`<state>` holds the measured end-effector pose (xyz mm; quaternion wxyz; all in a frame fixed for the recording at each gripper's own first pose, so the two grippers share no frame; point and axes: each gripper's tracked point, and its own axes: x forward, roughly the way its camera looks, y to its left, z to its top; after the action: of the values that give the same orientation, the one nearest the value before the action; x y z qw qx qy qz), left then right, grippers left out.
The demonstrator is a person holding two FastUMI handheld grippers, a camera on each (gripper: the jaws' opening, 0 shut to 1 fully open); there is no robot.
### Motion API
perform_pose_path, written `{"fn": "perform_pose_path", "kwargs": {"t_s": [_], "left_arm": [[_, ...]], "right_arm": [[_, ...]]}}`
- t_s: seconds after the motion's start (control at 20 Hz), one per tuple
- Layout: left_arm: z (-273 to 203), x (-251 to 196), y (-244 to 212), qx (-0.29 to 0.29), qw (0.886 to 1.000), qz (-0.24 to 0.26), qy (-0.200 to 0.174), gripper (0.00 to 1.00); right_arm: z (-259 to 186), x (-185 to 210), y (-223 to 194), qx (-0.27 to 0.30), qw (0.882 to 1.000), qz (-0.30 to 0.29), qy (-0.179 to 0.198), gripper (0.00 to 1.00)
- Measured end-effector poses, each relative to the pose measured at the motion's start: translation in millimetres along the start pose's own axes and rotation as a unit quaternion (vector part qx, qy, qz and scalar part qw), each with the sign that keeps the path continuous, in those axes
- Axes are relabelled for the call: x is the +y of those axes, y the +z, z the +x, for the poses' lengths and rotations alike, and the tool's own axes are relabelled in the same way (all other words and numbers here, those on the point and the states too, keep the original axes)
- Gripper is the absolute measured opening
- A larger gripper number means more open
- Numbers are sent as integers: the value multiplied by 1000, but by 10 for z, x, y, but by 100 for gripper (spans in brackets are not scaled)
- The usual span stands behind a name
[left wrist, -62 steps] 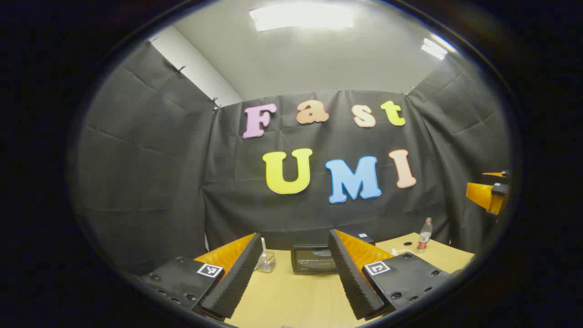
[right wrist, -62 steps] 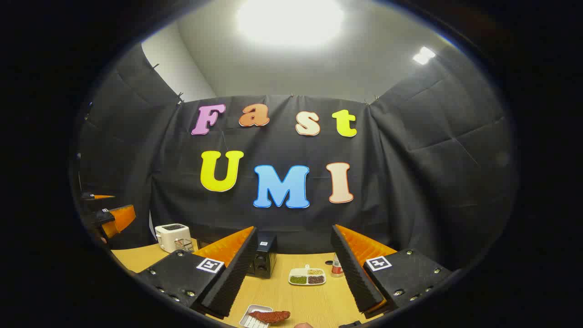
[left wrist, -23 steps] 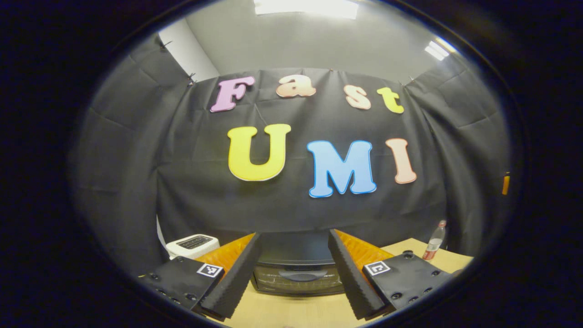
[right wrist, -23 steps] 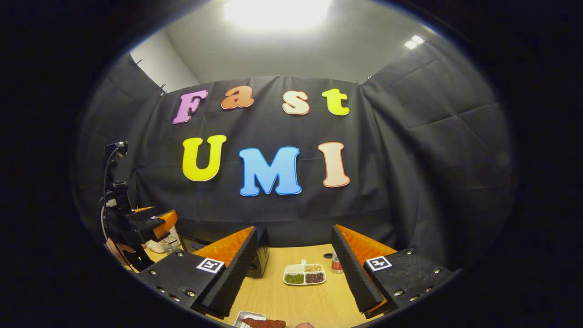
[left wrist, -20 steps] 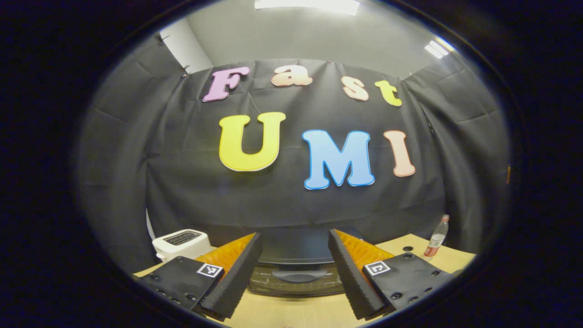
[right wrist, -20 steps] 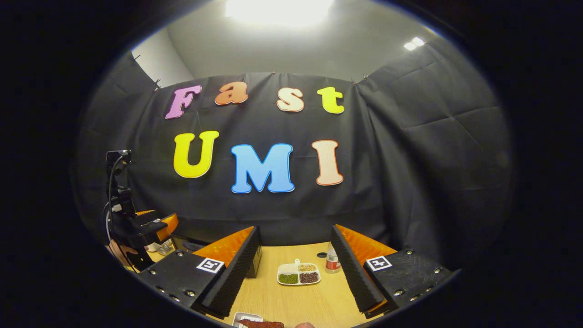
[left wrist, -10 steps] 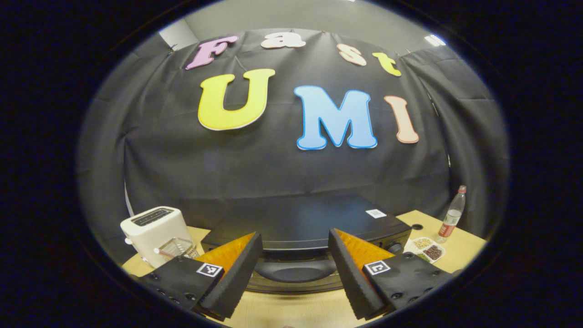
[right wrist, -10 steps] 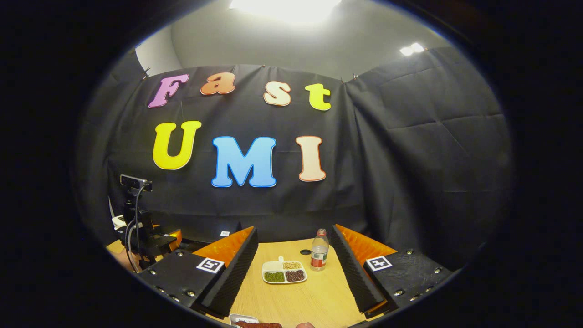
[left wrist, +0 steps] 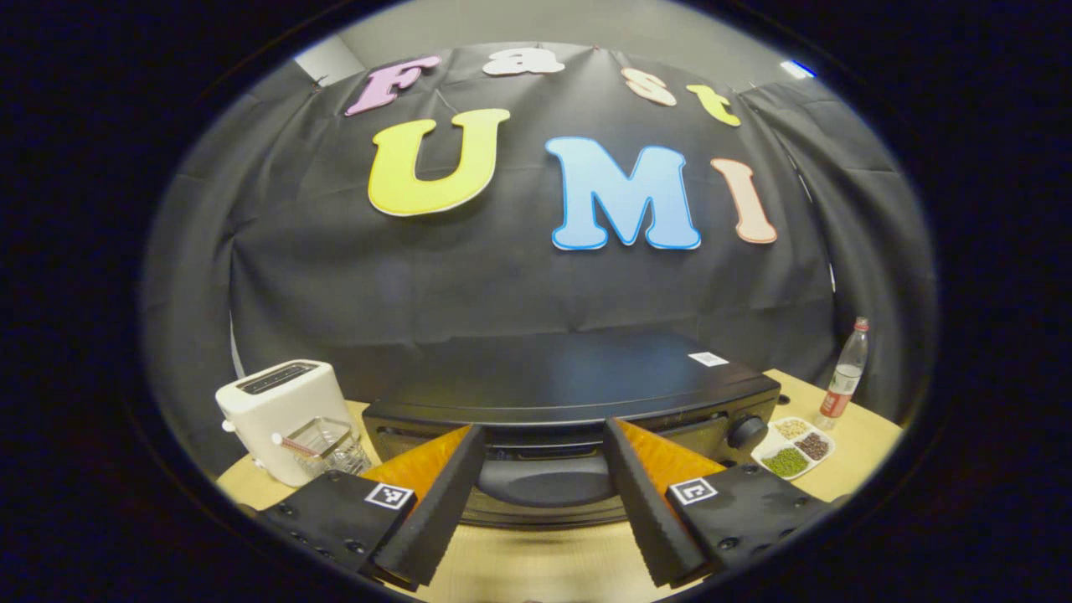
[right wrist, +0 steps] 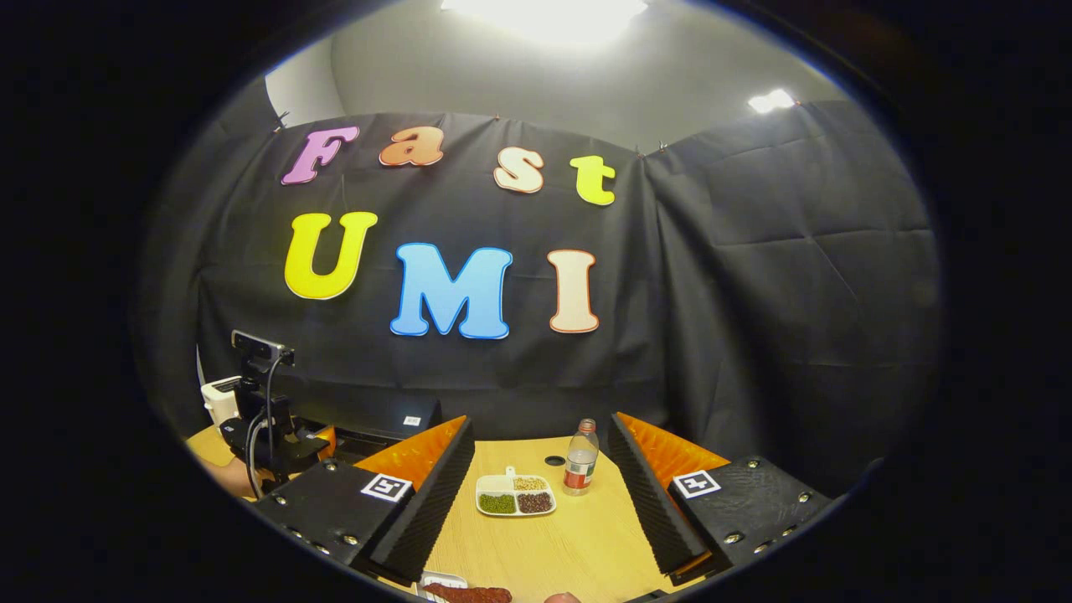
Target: Open the electric oven with the left hand, put the food in, and close the electric oven.
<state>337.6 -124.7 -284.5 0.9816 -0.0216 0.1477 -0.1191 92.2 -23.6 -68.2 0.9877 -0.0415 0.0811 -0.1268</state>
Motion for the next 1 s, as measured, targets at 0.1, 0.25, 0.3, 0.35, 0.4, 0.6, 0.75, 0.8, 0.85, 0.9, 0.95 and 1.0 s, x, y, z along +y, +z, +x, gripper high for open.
{"fn": "perform_pose_path", "kwargs": {"t_s": [0.1,0.25,0.3,0.35,0.4,0.6,0.75,0.8,0.85,0.9,0.95,1.0], "left_arm": [[-96,-7,-37,-2,1000,4,2,95],[-263,-15,-129,4,1000,3,2,99],[-322,-19,-157,6,1000,5,2,99],[-379,-18,-197,9,1000,4,2,99],[-438,-9,-252,13,1000,4,4,99],[-599,-9,-445,34,999,4,5,99],[-707,-21,-555,42,999,7,4,91],[-736,-19,-584,43,999,8,4,99],[-759,-22,-622,46,999,8,4,97],[-781,-32,-667,48,999,7,4,95],[-795,-36,-697,51,999,7,3,93],[-826,-42,-748,54,999,9,1,91]], "right_arm": [[-30,-12,6,-2,1000,-3,2,98],[-60,-30,-11,0,1000,0,8,98],[-70,-32,-6,0,1000,2,11,97],[-72,-32,-7,0,1000,3,14,97],[-73,-26,5,-1,1000,3,17,97],[-96,-6,9,-1,1000,3,29,97],[-150,-5,-11,0,999,2,37,98],[-159,-3,-23,3,999,1,38,98],[-186,-17,-35,4,999,-1,38,98],[-205,-33,-39,5,999,-1,37,98],[-211,-31,-41,5,999,1,37,98],[-227,-28,-49,6,999,4,37,98]]}}
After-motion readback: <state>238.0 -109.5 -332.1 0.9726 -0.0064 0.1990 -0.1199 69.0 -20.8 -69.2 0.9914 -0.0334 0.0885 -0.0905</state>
